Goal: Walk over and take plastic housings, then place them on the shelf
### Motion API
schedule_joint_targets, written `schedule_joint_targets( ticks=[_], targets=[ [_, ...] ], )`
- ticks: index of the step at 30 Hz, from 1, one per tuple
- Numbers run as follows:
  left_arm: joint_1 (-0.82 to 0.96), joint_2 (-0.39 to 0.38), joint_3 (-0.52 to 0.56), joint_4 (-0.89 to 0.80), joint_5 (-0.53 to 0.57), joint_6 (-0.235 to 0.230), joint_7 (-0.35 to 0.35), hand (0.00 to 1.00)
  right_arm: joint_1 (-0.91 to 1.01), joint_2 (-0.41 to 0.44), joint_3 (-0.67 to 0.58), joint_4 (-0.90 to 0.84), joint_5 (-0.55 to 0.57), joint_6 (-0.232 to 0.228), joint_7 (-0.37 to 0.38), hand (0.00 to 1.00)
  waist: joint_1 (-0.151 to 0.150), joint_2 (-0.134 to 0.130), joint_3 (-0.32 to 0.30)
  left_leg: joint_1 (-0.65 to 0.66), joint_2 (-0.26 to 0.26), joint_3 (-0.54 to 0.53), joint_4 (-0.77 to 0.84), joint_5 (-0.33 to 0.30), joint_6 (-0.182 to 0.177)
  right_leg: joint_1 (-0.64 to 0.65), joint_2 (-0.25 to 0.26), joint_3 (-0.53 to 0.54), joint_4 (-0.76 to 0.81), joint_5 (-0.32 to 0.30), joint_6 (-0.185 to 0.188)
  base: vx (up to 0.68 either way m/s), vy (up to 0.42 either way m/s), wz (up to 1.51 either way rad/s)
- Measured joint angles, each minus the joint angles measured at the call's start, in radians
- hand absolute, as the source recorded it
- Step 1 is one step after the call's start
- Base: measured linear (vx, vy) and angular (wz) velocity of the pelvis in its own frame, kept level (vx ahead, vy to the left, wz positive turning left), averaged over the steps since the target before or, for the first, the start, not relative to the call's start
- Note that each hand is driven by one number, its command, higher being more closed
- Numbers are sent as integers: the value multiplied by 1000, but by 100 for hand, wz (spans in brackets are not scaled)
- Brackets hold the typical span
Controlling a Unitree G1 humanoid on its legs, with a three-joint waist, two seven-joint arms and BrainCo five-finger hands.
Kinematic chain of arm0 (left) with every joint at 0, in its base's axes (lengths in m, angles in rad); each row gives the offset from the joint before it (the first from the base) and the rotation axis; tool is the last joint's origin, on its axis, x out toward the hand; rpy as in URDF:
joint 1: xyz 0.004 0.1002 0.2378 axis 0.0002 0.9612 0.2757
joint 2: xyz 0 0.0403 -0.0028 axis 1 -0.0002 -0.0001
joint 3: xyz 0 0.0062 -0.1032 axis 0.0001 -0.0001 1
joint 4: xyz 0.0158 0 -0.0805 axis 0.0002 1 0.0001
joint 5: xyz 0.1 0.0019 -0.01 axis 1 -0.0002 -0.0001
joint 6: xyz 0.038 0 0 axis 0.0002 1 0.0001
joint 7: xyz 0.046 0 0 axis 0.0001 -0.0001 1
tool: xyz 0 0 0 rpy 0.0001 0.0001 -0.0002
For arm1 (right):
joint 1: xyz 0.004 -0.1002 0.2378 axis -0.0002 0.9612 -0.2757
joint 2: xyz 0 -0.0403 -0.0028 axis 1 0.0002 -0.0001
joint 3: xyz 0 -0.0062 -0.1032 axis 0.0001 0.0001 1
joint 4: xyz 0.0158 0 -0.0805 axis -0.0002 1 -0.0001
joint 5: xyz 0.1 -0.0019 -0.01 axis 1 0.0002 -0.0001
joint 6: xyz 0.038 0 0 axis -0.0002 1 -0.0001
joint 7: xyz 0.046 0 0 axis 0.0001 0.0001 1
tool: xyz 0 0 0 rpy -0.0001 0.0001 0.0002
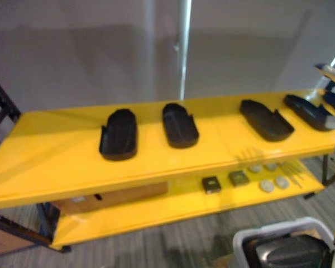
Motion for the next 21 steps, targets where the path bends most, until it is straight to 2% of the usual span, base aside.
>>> schedule_joint_targets(
  ticks=[2,4,6,7,8,11,12,13,15,19,21],
  targets=[
    [11,14,0,0,0,3,0,0,69,105,-58,32,91,3,-21,0,-24,-20,-14,0,-6,11,0,-5,2,-1,-5,5,-2,1,2,22,20,-7],
    [10,18,0,0,1,5,-1,0,107,171,-79,67,149,8,-20,0,-24,-28,-24,2,-10,28,0,-11,4,-9,-10,16,-3,4,4,38,36,-18],
    [7,25,0,0,2,5,-1,0,155,291,-91,124,214,16,-18,0,-27,-32,-31,4,-18,50,0,-18,8,-19,-18,35,-3,13,12,49,42,-24],
    [7,25,-1,0,3,5,-2,0,166,323,-93,137,222,17,-18,0,-29,-31,-31,6,-21,52,1,-20,9,-19,-19,37,-4,17,11,53,31,-18],
    [6,24,-6,0,10,5,-5,0,192,400,-94,171,261,17,-15,0,-40,-27,-28,15,-27,59,1,-24,12,-16,-23,41,-2,20,7,54,32,-12],
    [2,11,-17,0,27,5,-17,0,227,527,-86,210,334,16,-13,0,-43,-7,-17,35,-30,97,1,-36,13,-16,-29,74,2,24,10,69,48,-33],
    [-1,10,-43,1,65,5,-32,0,249,574,-76,211,352,8,-15,0,-46,11,-11,44,-33,107,1,-40,13,-16,-32,87,3,25,12,59,46,-29],
    [-2,10,-50,0,79,5,-37,0,256,586,-71,210,359,2,-15,0,-48,14,-9,47,-34,108,1,-41,13,-16,-33,89,4,25,12,42,36,-24],
    [-12,9,-98,0,194,0,-68,0,293,664,-10,210,410,-12,-14,0,-55,39,3,67,-33,143,1,-50,9,-18,-32,119,7,26,13,34,31,-35],
    [-29,22,-175,-1,322,-2,-98,0,312,746,132,180,437,-42,-17,0,-65,42,9,105,-25,211,1,-67,-4,-30,-12,189,10,23,9,16,15,-53],
    [-32,34,-215,-1,333,-2,-115,0,325,759,210,157,421,-50,-17,0,-67,41,11,119,-22,253,2,-81,-16,-50,0,238,15,24,8,24,13,-84]
  ],
)
